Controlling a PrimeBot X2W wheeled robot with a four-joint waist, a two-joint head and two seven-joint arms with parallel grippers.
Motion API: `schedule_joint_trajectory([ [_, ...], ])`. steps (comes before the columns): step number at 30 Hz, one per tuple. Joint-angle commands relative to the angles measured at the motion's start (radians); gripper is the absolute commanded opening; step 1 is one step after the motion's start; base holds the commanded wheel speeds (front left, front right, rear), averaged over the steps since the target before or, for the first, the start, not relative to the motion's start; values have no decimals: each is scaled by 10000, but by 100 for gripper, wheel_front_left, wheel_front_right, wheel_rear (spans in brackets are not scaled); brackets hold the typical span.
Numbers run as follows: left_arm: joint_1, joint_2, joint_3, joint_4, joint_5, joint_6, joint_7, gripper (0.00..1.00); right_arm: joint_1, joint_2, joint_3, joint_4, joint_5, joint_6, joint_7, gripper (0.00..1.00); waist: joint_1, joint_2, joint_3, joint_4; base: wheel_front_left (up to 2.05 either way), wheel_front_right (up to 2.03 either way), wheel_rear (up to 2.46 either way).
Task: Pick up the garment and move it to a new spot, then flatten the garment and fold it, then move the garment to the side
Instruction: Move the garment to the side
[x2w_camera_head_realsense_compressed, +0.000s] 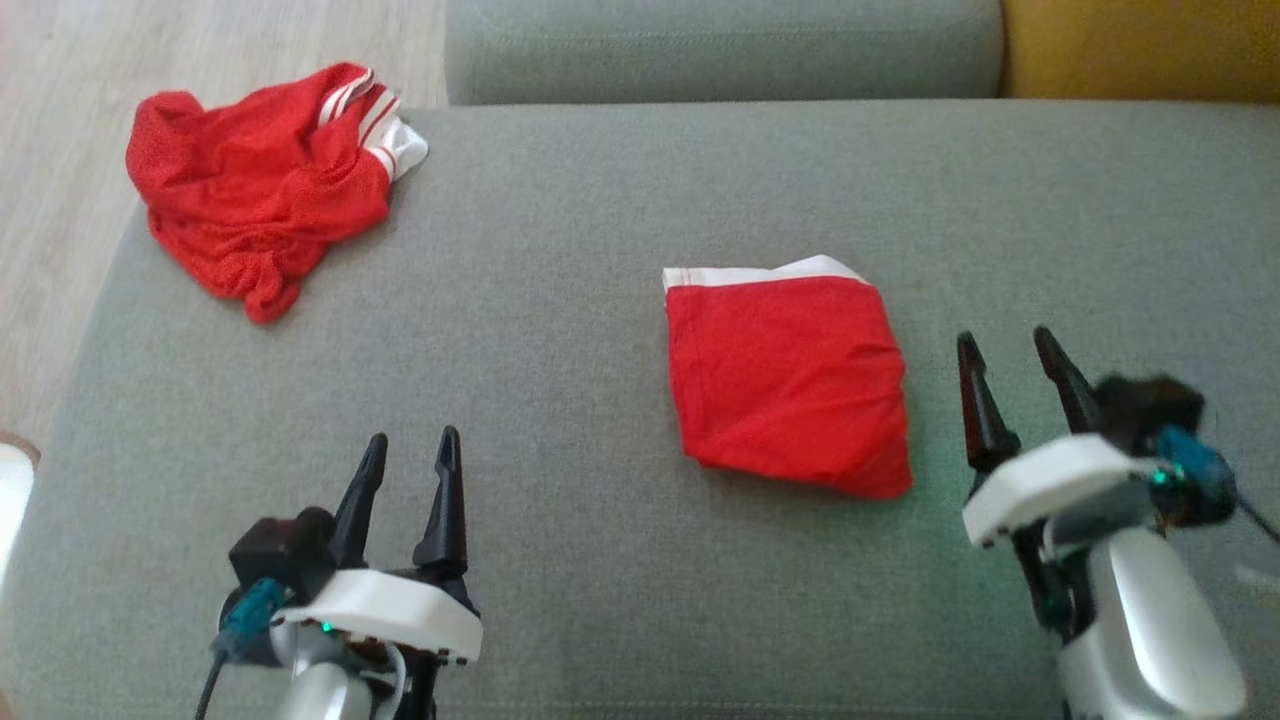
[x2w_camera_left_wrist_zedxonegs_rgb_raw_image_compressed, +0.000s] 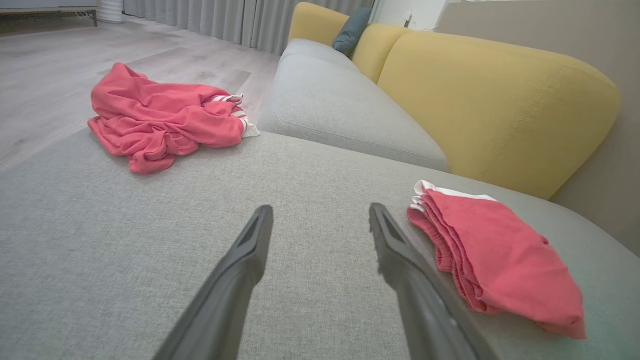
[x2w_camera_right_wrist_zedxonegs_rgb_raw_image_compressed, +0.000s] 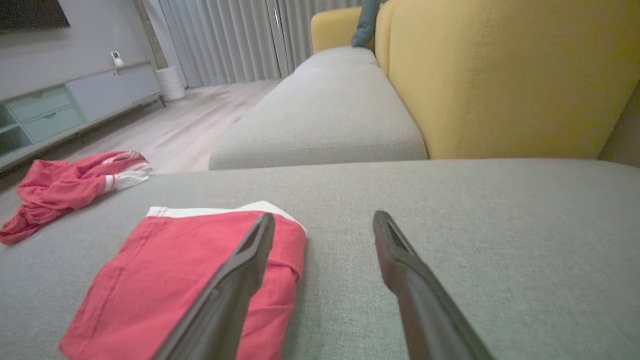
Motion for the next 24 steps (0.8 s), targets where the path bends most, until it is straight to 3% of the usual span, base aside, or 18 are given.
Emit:
schedule_joint_trajectory([
  [1, -486, -25, 269, -380, -29, 78, -122, 100, -626, -38, 258, -203, -74, 71, 219, 100, 0, 0, 151, 86, 0, 0, 0],
  [9, -766, -25, 75, -432, -201, 149, -122, 100, -1618, -687, 844, 1000, 800, 71, 2324, 100, 0, 0, 711, 553, 0, 0, 0],
  [20, -997, -26, 95, -454, -302, 196, -122, 100, -2222, -1376, 2003, 2057, 2686, 71, 4013, 100, 0, 0, 1124, 952, 0, 0, 0],
  [21, -1013, -26, 100, -457, -301, 197, -122, 100, -2285, -1441, 2103, 2104, 2824, 71, 4079, 91, 0, 0, 1152, 958, 0, 0, 0],
  [23, -1046, -26, 109, -467, -296, 201, -122, 100, -2421, -1563, 2252, 2210, 3018, 71, 4090, 49, 0, 0, 1215, 961, 0, 0, 0],
  [24, -1065, -26, 112, -469, -291, 201, -122, 100, -2489, -1613, 2312, 2273, 3094, 71, 4064, 38, 0, 0, 1239, 960, 0, 0, 0],
])
